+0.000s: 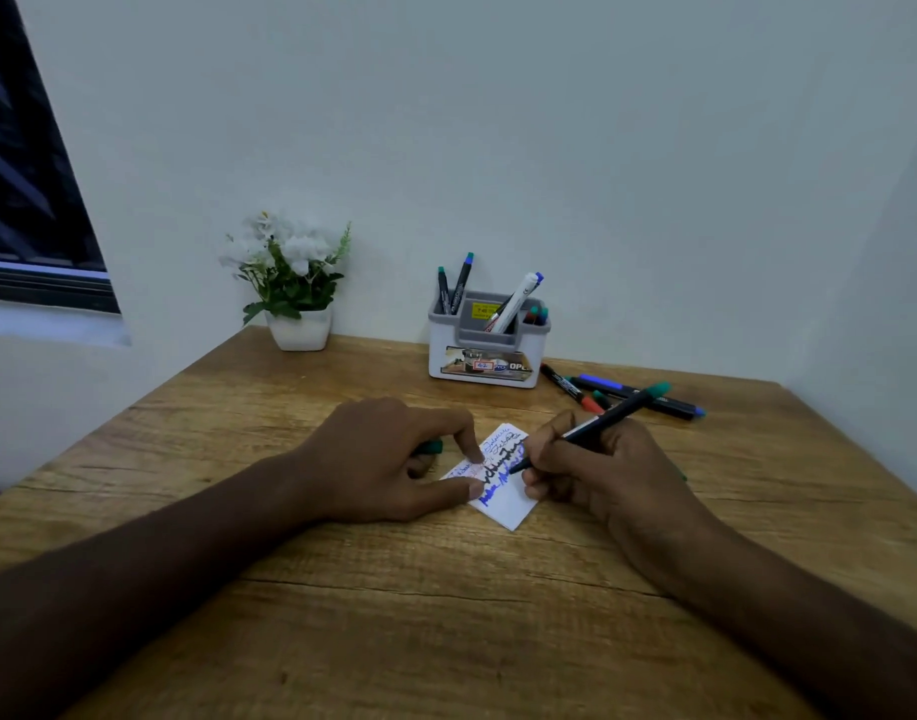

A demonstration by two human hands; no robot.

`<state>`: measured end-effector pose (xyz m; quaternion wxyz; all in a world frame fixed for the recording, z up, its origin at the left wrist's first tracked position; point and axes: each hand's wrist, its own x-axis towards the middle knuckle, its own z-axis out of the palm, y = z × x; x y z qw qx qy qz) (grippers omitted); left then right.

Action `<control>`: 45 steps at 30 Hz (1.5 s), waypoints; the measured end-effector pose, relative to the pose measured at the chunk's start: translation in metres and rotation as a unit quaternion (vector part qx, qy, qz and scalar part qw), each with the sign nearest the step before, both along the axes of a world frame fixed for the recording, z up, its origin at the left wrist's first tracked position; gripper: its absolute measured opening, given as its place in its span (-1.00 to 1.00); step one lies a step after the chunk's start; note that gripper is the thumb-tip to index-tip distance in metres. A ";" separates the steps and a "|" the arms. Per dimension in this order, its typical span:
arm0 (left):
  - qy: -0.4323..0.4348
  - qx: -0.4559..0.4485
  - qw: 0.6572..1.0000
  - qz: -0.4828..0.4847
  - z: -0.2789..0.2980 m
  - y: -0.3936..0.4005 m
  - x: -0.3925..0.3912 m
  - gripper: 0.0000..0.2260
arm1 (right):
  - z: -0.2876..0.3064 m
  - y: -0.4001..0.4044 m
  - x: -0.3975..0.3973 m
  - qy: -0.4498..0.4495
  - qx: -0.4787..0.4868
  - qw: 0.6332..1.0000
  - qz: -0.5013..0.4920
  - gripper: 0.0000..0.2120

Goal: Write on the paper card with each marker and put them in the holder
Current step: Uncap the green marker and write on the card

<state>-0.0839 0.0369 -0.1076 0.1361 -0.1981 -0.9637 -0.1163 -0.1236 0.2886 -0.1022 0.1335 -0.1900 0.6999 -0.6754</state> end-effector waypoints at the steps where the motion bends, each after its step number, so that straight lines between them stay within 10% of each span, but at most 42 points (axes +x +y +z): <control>1: 0.004 0.000 1.000 -0.003 0.000 0.001 0.000 -0.63 | 0.001 0.002 0.001 0.015 0.016 1.000 0.004 -0.94; 16: -0.024 -0.009 1.000 0.001 0.004 0.002 0.001 -0.59 | 0.007 0.007 0.007 0.186 0.204 0.961 0.032 -0.77; 45: -0.028 -0.002 1.000 0.004 0.005 0.001 -0.001 -0.52 | 0.002 0.004 0.003 0.219 0.214 0.952 0.012 -0.93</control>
